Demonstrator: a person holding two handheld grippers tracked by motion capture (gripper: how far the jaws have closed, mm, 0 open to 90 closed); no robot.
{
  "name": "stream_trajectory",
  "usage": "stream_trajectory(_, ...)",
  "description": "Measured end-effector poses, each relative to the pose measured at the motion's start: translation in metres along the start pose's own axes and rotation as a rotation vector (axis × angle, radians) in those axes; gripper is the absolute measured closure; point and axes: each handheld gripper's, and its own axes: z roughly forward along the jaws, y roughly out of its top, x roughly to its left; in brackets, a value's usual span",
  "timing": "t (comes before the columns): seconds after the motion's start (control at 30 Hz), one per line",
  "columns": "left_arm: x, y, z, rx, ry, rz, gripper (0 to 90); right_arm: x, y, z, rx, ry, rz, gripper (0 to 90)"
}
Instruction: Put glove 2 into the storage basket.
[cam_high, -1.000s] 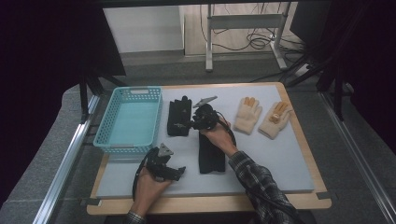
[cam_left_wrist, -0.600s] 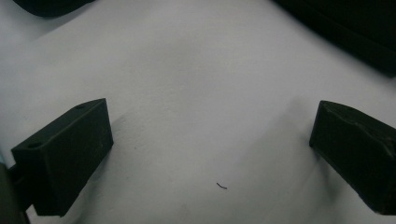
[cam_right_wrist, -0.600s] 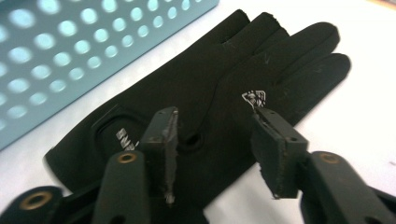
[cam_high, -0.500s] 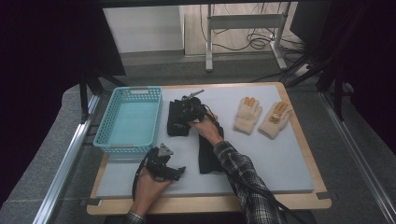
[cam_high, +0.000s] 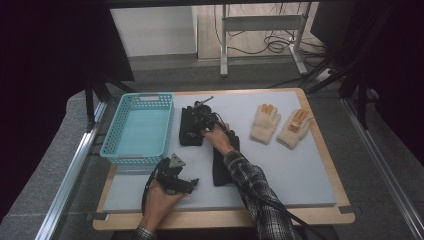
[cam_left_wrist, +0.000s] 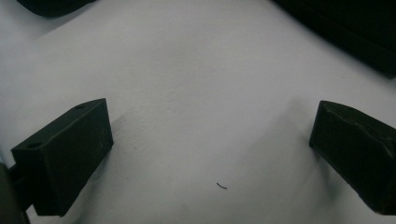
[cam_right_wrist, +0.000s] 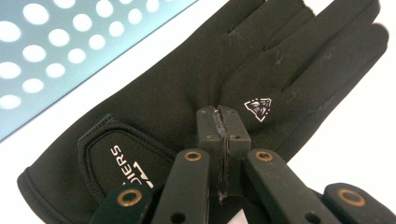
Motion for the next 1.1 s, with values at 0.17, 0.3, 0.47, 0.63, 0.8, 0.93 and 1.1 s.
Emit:
stream_trajectory(0.17,0.000,0.000,0.000,0.003,0.000,0.004,0.0,0.000,0.004,-0.016,-0.032,0.020,0.011,88.3)
stream_trajectory(0.3,0.000,0.000,0.000,0.004,0.000,0.004,0.0,0.001,0.006,-0.034,-0.056,0.033,0.018,88.3)
stream_trajectory(0.47,0.000,0.000,0.000,0.004,-0.001,0.004,0.0,0.004,0.007,-0.052,-0.081,0.034,0.009,88.4)
stream_trajectory(0.63,0.000,0.000,0.000,0.005,0.001,0.005,0.0,0.007,0.007,-0.072,-0.108,0.043,0.003,88.4)
stream_trajectory(0.8,0.000,0.000,0.000,0.005,0.000,0.006,0.0,0.011,0.002,-0.096,-0.129,0.047,-0.007,88.4)
stream_trajectory(0.93,0.000,0.000,0.000,0.004,0.000,0.006,0.0,0.014,-0.008,-0.115,-0.141,0.046,-0.014,88.4)
stream_trajectory(1.1,0.000,0.000,0.000,0.004,0.000,0.007,0.0,0.016,-0.023,-0.140,-0.153,0.039,-0.014,88.4)
